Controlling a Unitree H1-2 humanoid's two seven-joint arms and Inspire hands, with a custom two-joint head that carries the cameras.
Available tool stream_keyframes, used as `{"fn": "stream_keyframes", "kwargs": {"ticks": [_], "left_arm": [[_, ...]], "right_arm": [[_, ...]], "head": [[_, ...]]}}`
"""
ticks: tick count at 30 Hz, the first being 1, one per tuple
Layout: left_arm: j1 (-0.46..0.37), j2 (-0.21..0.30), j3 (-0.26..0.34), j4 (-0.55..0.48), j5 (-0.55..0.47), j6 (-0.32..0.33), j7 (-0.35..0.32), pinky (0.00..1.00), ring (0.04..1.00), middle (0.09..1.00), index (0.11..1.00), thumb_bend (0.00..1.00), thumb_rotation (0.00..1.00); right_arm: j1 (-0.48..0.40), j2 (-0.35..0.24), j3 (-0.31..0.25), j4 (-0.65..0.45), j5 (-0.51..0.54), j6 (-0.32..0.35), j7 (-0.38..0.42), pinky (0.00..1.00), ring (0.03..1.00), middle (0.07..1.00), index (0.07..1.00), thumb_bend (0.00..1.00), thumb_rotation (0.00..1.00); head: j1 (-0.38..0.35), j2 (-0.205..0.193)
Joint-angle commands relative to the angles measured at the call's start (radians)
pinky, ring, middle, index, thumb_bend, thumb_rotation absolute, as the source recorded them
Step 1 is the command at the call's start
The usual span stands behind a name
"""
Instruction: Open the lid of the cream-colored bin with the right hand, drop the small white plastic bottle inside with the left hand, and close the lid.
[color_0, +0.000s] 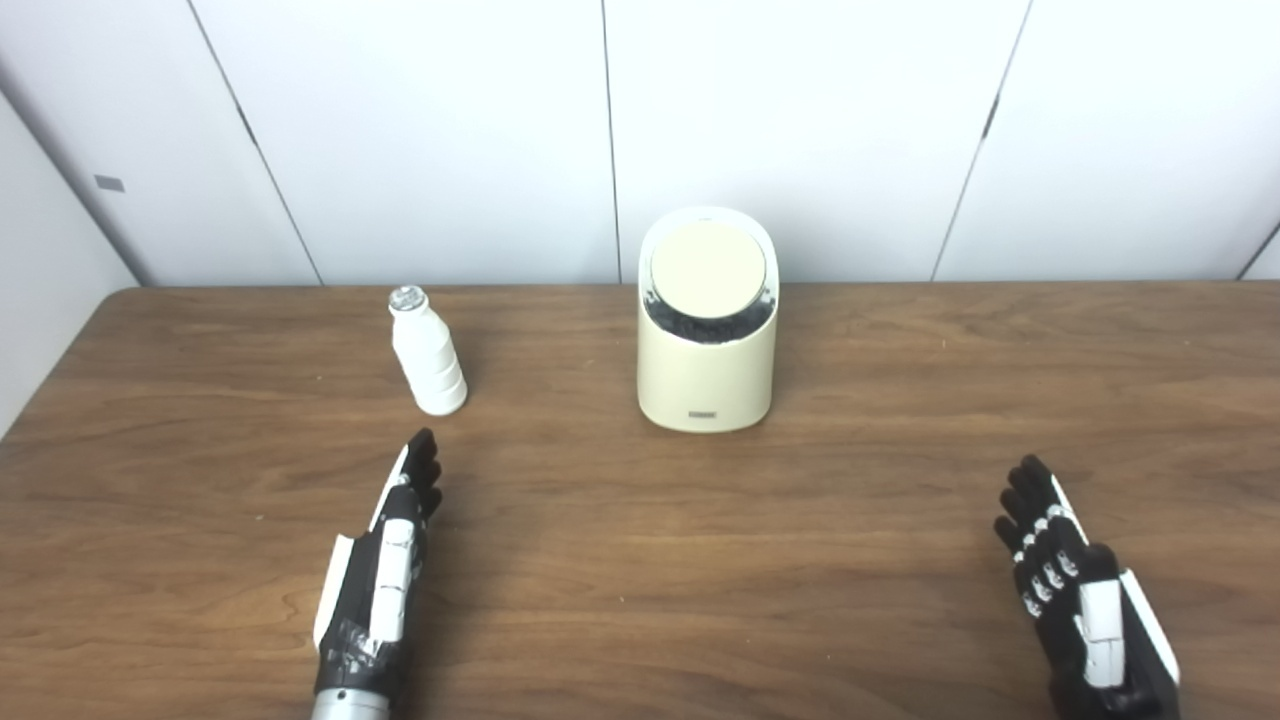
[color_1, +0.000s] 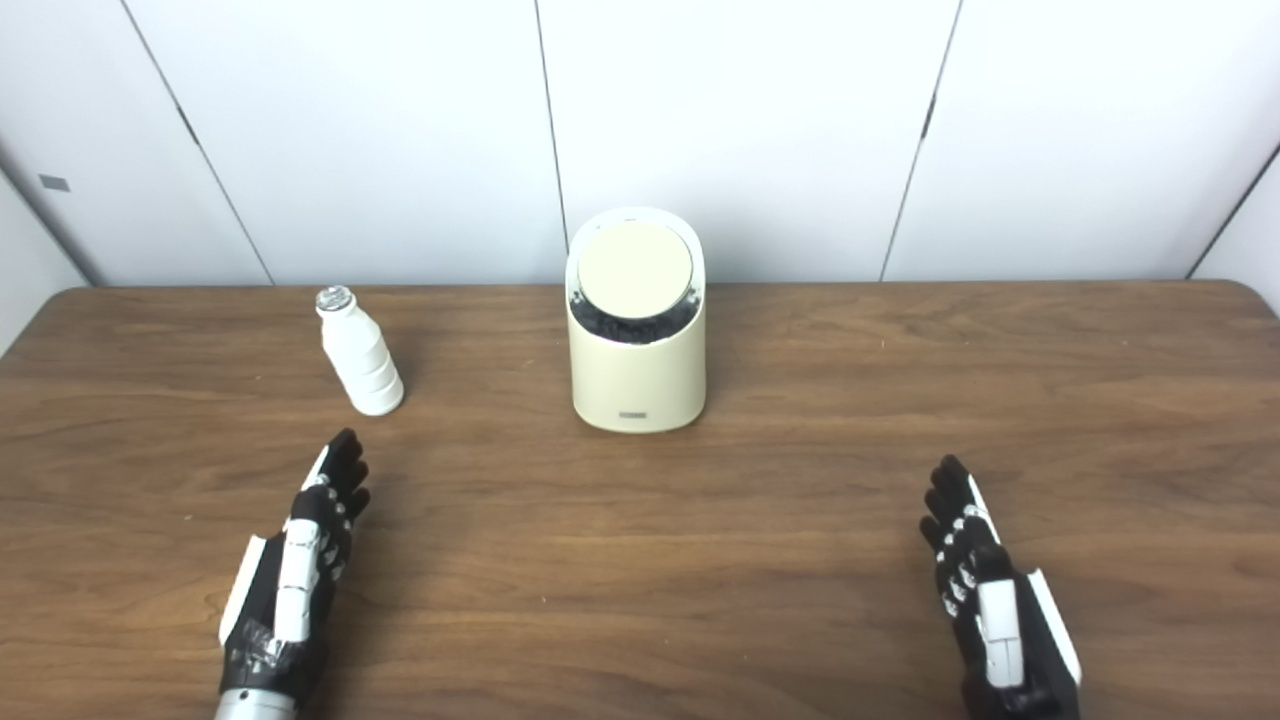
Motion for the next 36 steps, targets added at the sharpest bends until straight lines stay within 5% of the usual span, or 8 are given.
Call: {"fn": "stream_keyframes", "kwargs": {"ticks": [1,4,12,24,36], "left_arm": [[0.082,-0.006,0.000,-0.017,-0.007,0.002,0.013,1.00,1.000,1.000,1.000,0.45,1.00],[0.085,-0.016,0.002,-0.029,-0.020,0.031,0.017,1.00,1.000,1.000,1.000,0.38,1.00],[0.088,-0.022,0.002,-0.032,-0.037,0.034,0.026,1.00,1.000,1.000,1.000,0.43,1.00],[0.081,-0.024,0.004,-0.022,-0.056,-0.059,0.039,1.00,1.000,1.000,1.000,0.46,1.00],[0.080,-0.018,0.012,-0.038,-0.042,-0.052,0.054,1.00,1.000,1.000,1.000,0.43,1.00]], "right_arm": [[-0.010,0.003,0.001,-0.007,0.007,-0.027,0.009,1.00,1.000,1.000,1.000,0.77,1.00],[-0.009,0.002,0.003,-0.005,0.014,-0.032,0.013,1.00,1.000,1.000,1.000,0.77,1.00],[-0.003,0.001,0.002,-0.021,0.003,-0.022,0.003,1.00,1.000,1.000,1.000,0.77,1.00],[-0.002,0.002,0.002,-0.020,0.005,-0.031,0.004,1.00,1.000,1.000,1.000,0.76,1.00],[-0.003,0.023,0.014,-0.038,0.007,-0.023,-0.005,1.00,1.000,1.000,1.000,0.74,1.00]], "head": [[0.001,0.001],[0.003,0.003],[-0.005,0.007],[-0.041,0.014],[-0.080,0.021]]}}
